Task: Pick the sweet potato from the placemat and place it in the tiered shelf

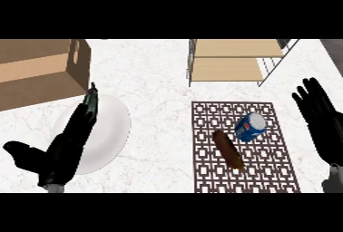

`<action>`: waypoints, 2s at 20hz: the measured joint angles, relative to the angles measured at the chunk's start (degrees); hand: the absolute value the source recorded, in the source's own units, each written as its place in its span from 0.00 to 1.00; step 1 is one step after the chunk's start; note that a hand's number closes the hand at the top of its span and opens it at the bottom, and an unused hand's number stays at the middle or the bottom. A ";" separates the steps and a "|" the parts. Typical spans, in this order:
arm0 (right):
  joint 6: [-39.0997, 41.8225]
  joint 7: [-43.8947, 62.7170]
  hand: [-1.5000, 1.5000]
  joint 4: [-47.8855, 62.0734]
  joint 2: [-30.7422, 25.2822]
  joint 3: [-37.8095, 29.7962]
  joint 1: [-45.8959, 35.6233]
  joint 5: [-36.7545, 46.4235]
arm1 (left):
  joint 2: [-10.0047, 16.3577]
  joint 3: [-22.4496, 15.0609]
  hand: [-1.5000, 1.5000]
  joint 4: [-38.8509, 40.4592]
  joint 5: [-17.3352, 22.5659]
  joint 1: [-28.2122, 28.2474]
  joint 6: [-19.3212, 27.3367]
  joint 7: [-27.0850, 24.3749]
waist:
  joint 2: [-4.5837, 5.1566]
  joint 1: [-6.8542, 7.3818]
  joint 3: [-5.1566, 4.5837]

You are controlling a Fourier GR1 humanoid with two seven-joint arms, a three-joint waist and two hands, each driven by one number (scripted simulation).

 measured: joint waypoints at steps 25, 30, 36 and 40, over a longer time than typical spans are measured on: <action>14.73 9.61 0.00 -24.56 -25.56 11.35 0.46 33.89 | 4.17 3.01 0.50 15.63 -3.73 -5.35 -3.76 6.63 | 0.37 -2.43 0.61; 18.83 25.78 0.00 -32.55 -24.17 19.51 -2.82 38.14 | 3.68 3.04 0.50 16.28 -4.52 -6.31 -3.59 7.61 | 0.51 -1.81 0.45; 19.75 43.53 0.00 -32.50 -15.11 33.04 -10.64 50.78 | 3.05 3.41 0.50 17.22 -4.80 -6.77 -4.57 7.23 | 0.61 -1.17 0.39; 19.60 48.20 0.00 -27.44 -8.50 39.73 -15.12 59.31 | 2.62 3.60 0.50 17.46 -5.43 -6.98 -4.64 7.05 | 0.57 -1.21 0.47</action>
